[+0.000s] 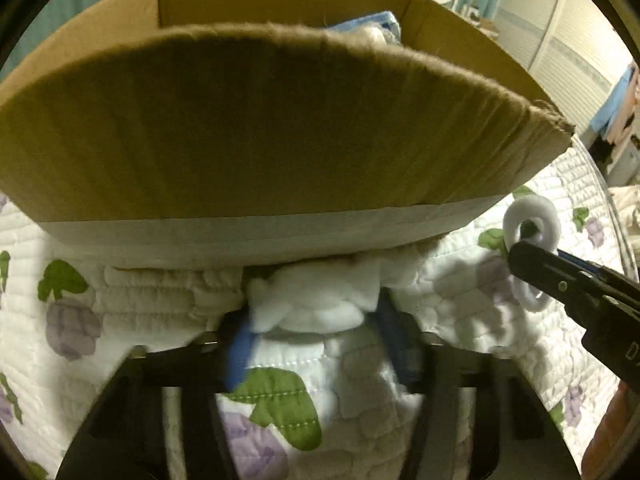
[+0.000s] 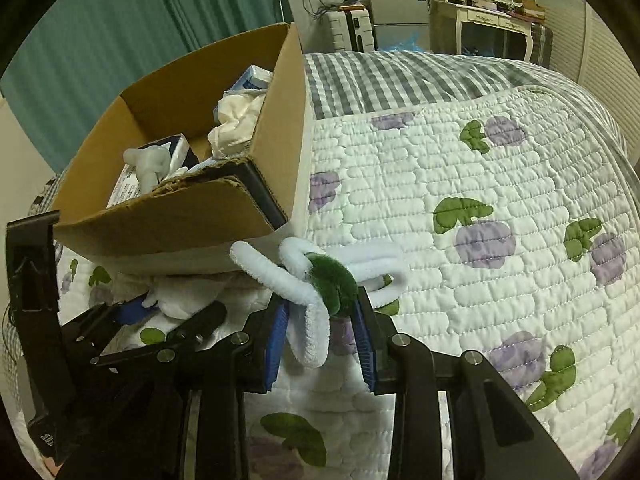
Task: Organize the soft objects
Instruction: 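Grasp the white pipe-cleaner figure with the right tool while the left tool grasps the white plastic bag, then carry the figure and bag into the box and open both tools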
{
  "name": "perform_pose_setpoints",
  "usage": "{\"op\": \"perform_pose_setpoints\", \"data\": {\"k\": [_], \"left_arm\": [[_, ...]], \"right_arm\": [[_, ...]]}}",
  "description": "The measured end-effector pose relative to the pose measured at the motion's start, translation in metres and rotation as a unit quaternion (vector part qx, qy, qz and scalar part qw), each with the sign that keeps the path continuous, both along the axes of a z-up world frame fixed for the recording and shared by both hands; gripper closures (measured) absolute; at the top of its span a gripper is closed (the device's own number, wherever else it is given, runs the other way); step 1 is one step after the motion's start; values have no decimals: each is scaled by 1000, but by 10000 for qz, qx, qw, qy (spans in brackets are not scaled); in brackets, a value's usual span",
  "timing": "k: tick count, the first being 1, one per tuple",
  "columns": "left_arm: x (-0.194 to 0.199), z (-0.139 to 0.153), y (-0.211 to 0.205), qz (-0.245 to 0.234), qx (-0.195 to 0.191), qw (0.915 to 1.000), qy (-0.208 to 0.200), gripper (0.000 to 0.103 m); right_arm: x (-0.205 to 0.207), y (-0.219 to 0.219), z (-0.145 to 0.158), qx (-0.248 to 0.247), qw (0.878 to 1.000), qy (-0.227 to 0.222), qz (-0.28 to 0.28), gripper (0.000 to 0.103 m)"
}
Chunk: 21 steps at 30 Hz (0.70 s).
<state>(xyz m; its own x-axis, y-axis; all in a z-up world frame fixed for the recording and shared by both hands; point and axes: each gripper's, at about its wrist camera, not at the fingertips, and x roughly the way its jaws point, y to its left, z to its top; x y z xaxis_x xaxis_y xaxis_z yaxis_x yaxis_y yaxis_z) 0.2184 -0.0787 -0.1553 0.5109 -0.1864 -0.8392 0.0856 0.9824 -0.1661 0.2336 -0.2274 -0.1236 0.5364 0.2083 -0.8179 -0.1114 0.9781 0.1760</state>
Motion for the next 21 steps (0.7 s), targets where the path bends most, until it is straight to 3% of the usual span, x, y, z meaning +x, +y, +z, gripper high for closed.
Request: {"op": "perform_pose_setpoints", "data": {"k": [2,10,16,21], "left_arm": [[-4,3,1,-13,-40,10000,-10,59],[-30,28,11,-39,-160,9998,-149,60],[-65,68,11,-133,-205,9986,-460,59],[-90,116,16,-190,-81,9950,-976,59]], "right_arm": [[-3,0,3,10,10000,-26,4,72],[-24,3,32,5,9996,-249,100,72],[-51,4,68,32,9987,-502,123,72],[-76,9,109,19,9963,-834,190,72]]}}
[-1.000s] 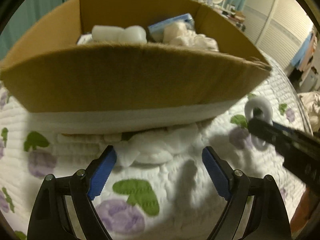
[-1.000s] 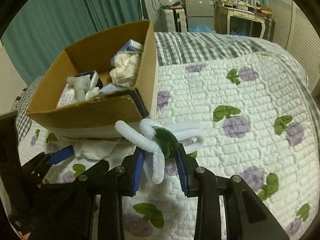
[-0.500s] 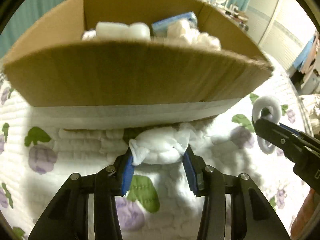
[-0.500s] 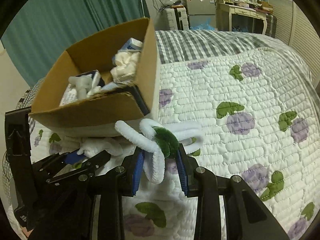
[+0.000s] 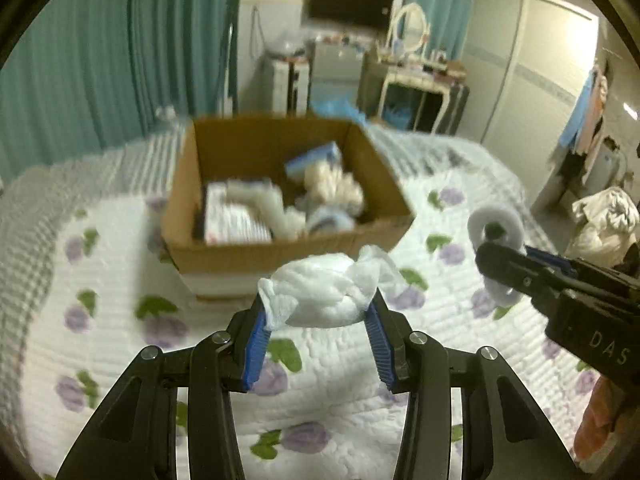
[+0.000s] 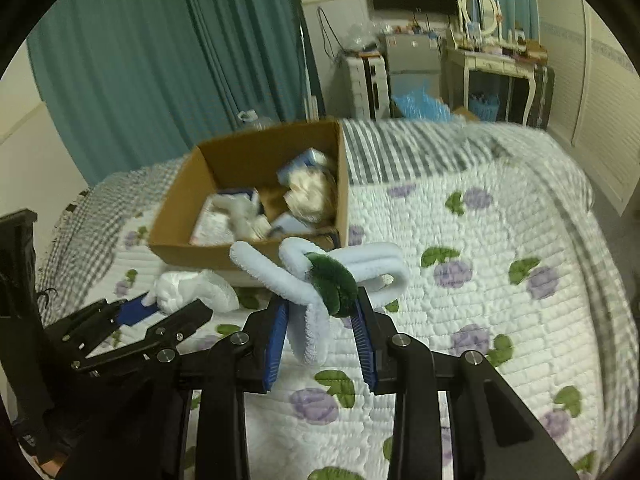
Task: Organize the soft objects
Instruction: 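Carry the figure and bag into the box and open both tools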
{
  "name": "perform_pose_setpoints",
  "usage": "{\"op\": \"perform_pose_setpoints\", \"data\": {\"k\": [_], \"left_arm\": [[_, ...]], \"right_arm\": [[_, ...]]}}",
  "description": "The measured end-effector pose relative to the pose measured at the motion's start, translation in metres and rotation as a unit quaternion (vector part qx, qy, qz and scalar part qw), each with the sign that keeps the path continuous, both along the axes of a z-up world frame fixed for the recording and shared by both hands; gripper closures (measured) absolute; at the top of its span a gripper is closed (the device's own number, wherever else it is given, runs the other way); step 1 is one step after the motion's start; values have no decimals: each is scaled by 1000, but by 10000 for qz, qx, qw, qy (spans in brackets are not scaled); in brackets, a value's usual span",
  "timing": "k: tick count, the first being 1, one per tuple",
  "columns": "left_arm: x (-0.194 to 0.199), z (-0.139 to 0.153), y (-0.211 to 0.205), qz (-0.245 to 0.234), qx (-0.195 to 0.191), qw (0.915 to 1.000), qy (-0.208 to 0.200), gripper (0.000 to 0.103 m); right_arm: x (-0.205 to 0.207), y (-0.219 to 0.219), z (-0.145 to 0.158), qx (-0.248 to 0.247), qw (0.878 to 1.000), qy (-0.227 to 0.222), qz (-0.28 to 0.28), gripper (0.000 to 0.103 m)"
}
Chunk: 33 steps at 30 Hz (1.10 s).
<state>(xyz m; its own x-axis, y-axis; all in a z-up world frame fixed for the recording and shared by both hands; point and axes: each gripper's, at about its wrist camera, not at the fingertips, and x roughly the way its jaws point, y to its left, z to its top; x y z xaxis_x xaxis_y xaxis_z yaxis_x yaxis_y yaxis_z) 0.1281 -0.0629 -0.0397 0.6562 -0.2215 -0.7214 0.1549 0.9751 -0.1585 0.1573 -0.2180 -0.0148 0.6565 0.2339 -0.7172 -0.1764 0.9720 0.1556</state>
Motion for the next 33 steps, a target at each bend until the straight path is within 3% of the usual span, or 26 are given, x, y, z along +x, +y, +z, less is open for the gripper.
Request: {"op": "perform_pose_setpoints", "data": {"k": [7,16,21,28,33], "left_arm": [[-3,57,20,6,75,9975,-706,59],[24,90,39,44,262,9922,-1216,59],[64,80,52,83,351,9928,-1142,59],[116,43,55,-18,446,9942,-979,56],[140,19,55,22,586,9926,-1062,45]], "right_arm": [[-23,18,61,-185,9981,-541,222,72],[2,33,96,-279,9949,-869,428,72],[35,38,89,-260,9950,-826,503,72],[94,48,48,-239,9973,-429,549,72],[126,52,17,-192,9977,-222,603,72]]}}
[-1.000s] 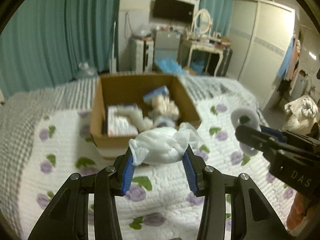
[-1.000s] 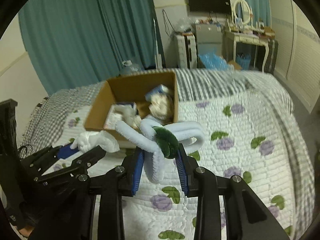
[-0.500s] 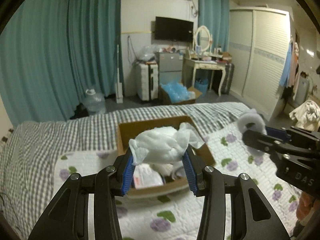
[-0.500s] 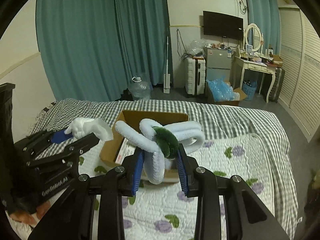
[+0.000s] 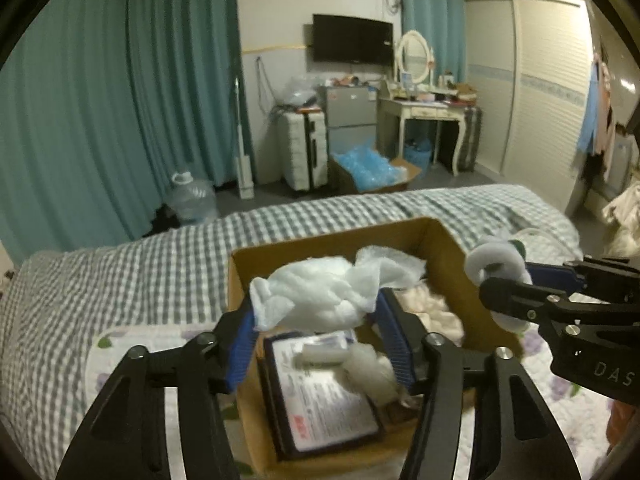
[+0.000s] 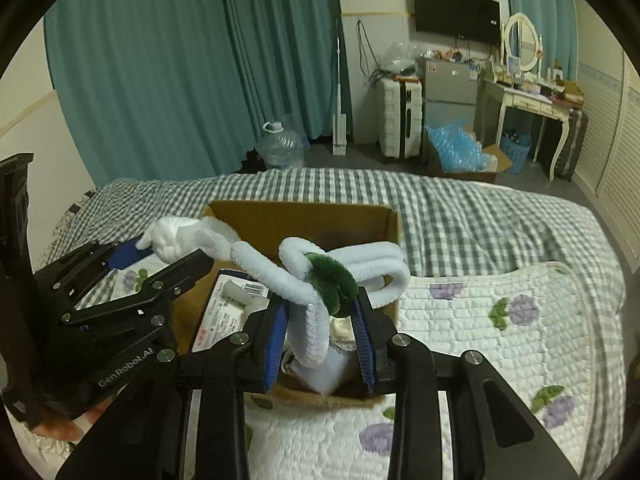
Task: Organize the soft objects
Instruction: 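Carry the figure and bag into the box and open both tools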
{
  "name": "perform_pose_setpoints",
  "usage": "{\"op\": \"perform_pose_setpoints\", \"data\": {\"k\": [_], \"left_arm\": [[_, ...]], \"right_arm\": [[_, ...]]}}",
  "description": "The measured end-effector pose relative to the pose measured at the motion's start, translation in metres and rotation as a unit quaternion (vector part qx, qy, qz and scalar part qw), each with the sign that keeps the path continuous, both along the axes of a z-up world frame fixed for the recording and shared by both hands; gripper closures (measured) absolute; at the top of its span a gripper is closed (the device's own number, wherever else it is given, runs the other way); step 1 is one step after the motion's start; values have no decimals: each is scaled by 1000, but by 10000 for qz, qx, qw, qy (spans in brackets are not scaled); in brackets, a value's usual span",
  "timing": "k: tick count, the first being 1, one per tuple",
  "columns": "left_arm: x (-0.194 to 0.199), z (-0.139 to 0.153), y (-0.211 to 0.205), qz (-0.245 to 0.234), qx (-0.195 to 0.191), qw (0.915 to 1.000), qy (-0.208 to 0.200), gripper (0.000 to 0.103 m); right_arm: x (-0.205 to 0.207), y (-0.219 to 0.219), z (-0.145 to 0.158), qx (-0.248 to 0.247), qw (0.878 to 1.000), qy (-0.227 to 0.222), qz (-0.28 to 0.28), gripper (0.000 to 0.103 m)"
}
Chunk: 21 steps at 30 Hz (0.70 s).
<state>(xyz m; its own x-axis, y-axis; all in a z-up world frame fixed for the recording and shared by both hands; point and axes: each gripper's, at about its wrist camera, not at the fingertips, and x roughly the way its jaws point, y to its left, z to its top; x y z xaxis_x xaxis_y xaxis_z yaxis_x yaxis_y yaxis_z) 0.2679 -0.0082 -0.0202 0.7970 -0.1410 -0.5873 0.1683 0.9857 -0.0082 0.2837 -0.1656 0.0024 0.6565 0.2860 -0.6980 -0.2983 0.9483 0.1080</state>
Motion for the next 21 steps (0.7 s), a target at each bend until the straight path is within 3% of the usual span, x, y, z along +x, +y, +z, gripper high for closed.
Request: {"op": "perform_pose_setpoints", "data": {"k": [4,6,9,11,13,14,15,21], "left_arm": [[13,-10,-1,49,181,9998,-61,41],[19,-14,3,104,150,9998,-43,27],[23,-17,12,167,-7,9998,-64,24],[23,-18,14,159,-34,9998,-68,25],[23,-18,15,167,53,9998,-69,24],[26,-18,16,212,128,9997,-89,24],[25,-17,16,210,165,9996,-92,24],[10,7,21,285,108,9994,-154,24]], "right_arm": [[22,6,-16,67,9999,90,42,72],[32,8,-22,99,9999,127,43,72],[43,9,-27,207,9997,154,-26,70],[48,9,-28,224,9996,160,-46,62],[49,10,-29,111,9998,49,-162,32],[50,9,-28,92,9997,5,-244,25],[49,7,-26,168,9995,-12,-269,20],[33,-6,7,363,9984,-133,-410,20]]}}
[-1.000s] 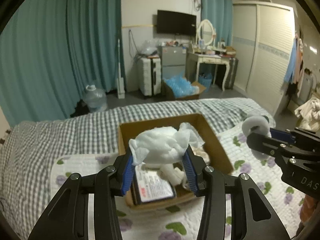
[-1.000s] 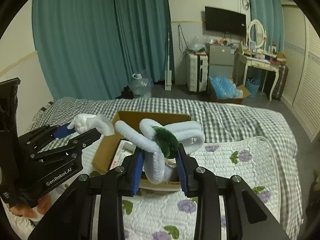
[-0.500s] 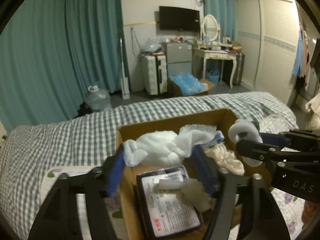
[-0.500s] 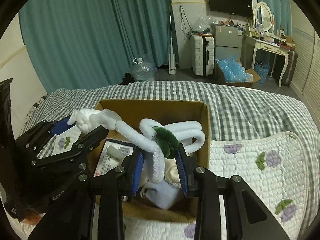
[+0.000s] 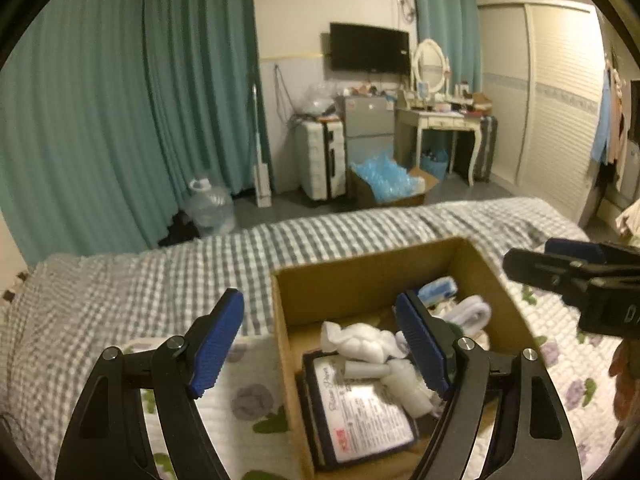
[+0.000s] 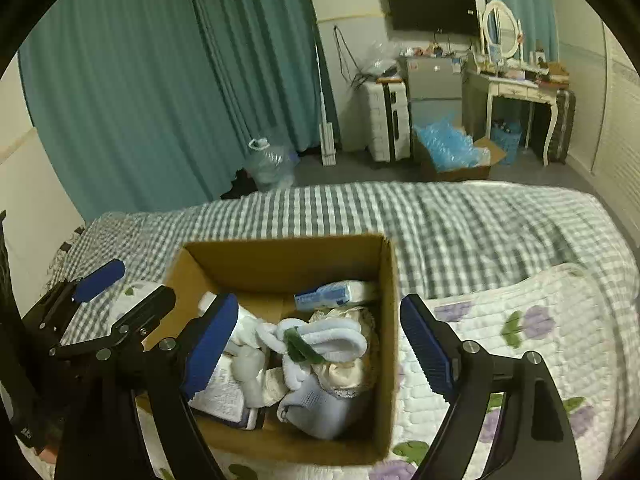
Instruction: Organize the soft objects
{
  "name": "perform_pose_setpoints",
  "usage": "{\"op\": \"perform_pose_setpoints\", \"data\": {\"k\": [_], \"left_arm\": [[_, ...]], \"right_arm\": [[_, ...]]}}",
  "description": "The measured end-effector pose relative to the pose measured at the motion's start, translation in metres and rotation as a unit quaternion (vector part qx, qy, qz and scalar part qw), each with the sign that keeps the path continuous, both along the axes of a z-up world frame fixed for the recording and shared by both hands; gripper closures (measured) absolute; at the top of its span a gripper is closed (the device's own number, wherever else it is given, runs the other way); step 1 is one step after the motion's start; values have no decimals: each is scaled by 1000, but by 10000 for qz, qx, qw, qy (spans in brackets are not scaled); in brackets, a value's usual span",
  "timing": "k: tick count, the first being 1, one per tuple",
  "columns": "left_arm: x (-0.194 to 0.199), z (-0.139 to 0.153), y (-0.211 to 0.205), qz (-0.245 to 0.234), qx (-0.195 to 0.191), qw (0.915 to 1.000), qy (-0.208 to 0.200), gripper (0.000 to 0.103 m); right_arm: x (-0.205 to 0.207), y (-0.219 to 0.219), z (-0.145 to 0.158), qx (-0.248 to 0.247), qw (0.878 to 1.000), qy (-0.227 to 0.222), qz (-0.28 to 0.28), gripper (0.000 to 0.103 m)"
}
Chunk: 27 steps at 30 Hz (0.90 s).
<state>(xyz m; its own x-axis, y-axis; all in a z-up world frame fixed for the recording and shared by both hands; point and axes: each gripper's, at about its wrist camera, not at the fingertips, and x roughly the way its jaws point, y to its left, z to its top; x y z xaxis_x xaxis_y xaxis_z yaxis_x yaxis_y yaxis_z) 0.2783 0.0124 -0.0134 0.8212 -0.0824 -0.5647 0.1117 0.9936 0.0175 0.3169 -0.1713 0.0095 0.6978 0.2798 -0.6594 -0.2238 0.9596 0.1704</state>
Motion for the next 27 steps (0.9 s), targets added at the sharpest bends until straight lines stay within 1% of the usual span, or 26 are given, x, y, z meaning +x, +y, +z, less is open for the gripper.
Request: {"op": "perform_pose_setpoints", "data": {"k": [1,3,4,6,7,9,12,15,19,21,24,27], "left_arm": [[-4,5,0,9,7,10000,-32,24],[-20,25,2,41,44,9998,-188,24],[-29,34,3,61,55,9996,-273,24],[-53,62,4,91,43,9987,-507,22],[-62,72,6,100,37,9982,-595,14],[-90,101,9,123,12,9962,-866,8],[-132,138,18,171,-62,9912,-1310,7],[-172,167,26,159,-140,9867,-1610,7],[-218,193,31,185,-171,9807,-1937,7],[-240,200,30,102,-239,9782,-2060,6],[-261,202,25,40,-258,9759,-2166,6],[-273,192,20,-4,-299,9755,-2181,6]], "right_arm": [[-7,-1,10,-3,10000,-72,3,20],[-26,-4,37,-63,9996,-291,-8,19],[-37,-5,52,-78,9991,-416,-10,17],[-57,-9,78,-69,9980,-627,-4,15],[-70,-10,93,-64,9971,-761,-4,14],[-99,-14,126,-79,9945,-1042,-19,11],[-141,-18,164,-112,9899,-1415,-35,6],[-186,-23,197,-189,9847,-1733,-65,6],[-232,-27,223,-231,9769,-2120,-108,3],[-254,-30,229,-228,9739,-2256,-73,3],[-278,-34,227,-286,9692,-2444,-85,2],[-296,-36,215,-369,9655,-2576,-85,2]]}}
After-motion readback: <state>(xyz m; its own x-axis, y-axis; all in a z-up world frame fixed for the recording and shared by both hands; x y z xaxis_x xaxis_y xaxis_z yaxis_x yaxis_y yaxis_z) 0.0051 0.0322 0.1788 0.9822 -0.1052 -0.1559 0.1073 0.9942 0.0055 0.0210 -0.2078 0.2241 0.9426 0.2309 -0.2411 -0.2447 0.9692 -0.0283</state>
